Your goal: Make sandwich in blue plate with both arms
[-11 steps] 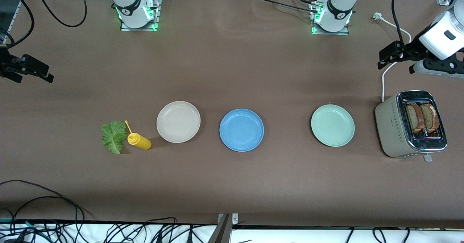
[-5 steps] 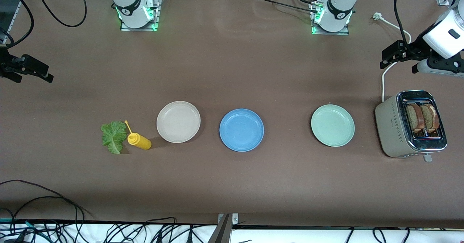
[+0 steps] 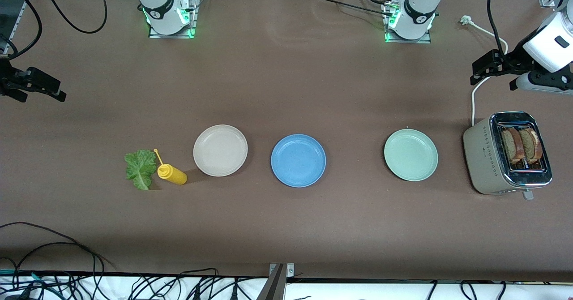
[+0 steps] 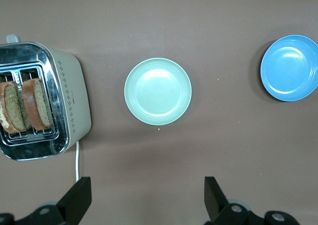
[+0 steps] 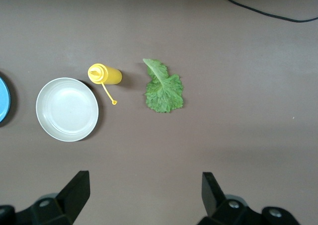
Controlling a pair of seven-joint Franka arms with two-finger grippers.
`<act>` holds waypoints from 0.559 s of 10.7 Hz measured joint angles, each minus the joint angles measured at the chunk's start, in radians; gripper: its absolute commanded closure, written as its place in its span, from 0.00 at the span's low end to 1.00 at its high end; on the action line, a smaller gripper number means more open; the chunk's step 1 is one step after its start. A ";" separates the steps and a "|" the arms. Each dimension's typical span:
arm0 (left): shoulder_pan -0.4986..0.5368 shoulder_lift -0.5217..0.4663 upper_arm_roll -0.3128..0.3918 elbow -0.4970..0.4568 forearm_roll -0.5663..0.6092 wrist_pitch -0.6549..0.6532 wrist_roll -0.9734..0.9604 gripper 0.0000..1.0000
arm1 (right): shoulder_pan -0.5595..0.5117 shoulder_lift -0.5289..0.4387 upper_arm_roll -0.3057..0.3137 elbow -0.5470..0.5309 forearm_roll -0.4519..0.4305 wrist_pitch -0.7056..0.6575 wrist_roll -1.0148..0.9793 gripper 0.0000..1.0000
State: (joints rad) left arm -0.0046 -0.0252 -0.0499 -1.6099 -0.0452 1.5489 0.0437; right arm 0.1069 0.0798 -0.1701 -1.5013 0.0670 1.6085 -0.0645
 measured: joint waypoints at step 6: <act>0.000 -0.003 0.008 0.003 0.000 -0.047 0.000 0.00 | 0.000 0.002 0.000 0.000 0.000 -0.004 0.000 0.00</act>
State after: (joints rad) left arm -0.0042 -0.0280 -0.0420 -1.6070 -0.0452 1.5014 0.0437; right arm 0.1069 0.0820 -0.1701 -1.5013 0.0670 1.6047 -0.0648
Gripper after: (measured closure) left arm 0.000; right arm 0.000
